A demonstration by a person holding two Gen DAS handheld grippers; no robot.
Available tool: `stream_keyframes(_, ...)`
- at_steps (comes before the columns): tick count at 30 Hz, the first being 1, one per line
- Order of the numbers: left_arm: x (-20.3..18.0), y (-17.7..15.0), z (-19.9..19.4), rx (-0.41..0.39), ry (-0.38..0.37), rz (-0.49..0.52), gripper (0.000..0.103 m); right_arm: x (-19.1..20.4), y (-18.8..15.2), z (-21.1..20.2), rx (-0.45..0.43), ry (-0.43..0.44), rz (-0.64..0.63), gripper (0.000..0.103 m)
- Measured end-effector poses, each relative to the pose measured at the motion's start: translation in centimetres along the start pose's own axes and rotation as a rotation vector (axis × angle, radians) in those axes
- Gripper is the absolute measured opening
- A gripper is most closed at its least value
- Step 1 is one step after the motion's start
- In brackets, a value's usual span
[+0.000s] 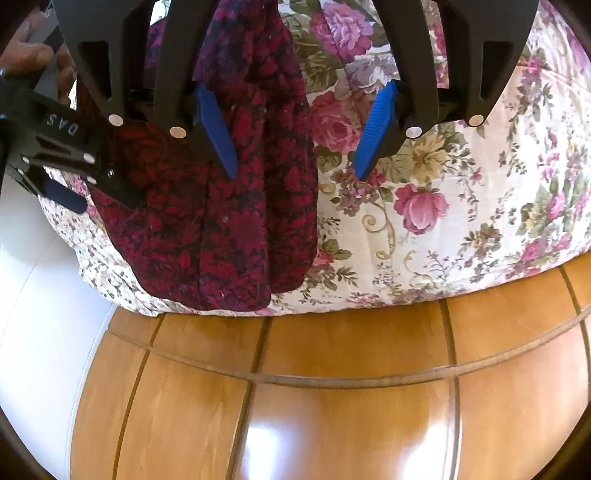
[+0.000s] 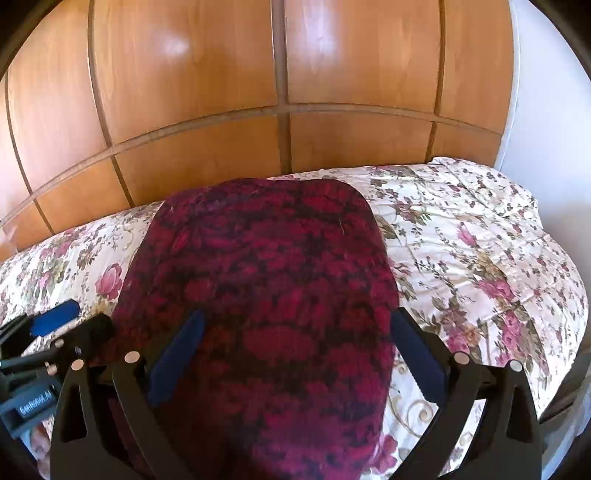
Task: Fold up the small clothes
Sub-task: 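Lower the folded bundle onto the bedspread with both tools, then open both tools and withdraw them from the folded sweater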
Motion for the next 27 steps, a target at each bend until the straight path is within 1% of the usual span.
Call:
stream_keyframes(1, 0.0, 0.0, -0.2, -0.004, 0.001, 0.000, 0.065, 0.1, -0.2, -0.3, -0.006, -0.005, 0.003, 0.100)
stream_keyframes(4, 0.3, 0.1, -1.1, -0.029, 0.020, -0.005, 0.072, 0.4, -0.7, -1.7, -0.033, -0.024, 0.037, 0.101)
stream_keyframes(10, 1.1, 0.0, -3.2, -0.068, 0.036, -0.021, 0.073, 1.8, -2.1, -5.0, -0.107, -0.056, 0.075, 0.101)
stream_keyframes(13, 1.4, -0.4, -4.3, -0.093, 0.060, -0.020, 0.073, 2.5, -3.1, -6.6, -0.143, -0.098, 0.073, 0.101)
stream_keyframes(14, 1.5, -0.7, -4.7, -0.097, 0.058, -0.018, 0.076, 2.8, -3.4, -6.9, -0.150, -0.108, 0.071, 0.101)
stream_keyframes(15, 1.6, -0.8, -5.0, -0.101, 0.056, -0.018, 0.080, 3.2, -3.9, -7.3, -0.153, -0.115, 0.070, 0.101)
stream_keyframes(19, 2.2, -1.8, -6.5, -0.139, 0.074, -0.034, 0.082, 4.0, -5.7, -8.0, -0.146, -0.131, 0.080, 0.101)
stream_keyframes(23, 2.6, -2.9, -7.5, -0.144, 0.083, -0.038, 0.085, 4.3, -7.2, -8.4, -0.148, -0.135, 0.105, 0.101)
stream_keyframes(24, 2.6, -3.1, -7.5, -0.143, 0.084, -0.037, 0.088, 4.3, -7.4, -8.5, -0.148, -0.138, 0.109, 0.101)
stream_keyframes(27, 2.7, -3.6, -7.8, -0.138, 0.088, -0.037, 0.090, 4.4, -7.8, -8.7, -0.143, -0.146, 0.114, 0.101)
Point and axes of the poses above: each gripper's, at about its wrist camera, not at the fingertips, and z roughly the way its jaws point, x to its left, y to its top, the point moved 5 cm from there along z, roughly the way its jaws point, and after that the axes turned 15 degrees about y, right-handed, at the moved point
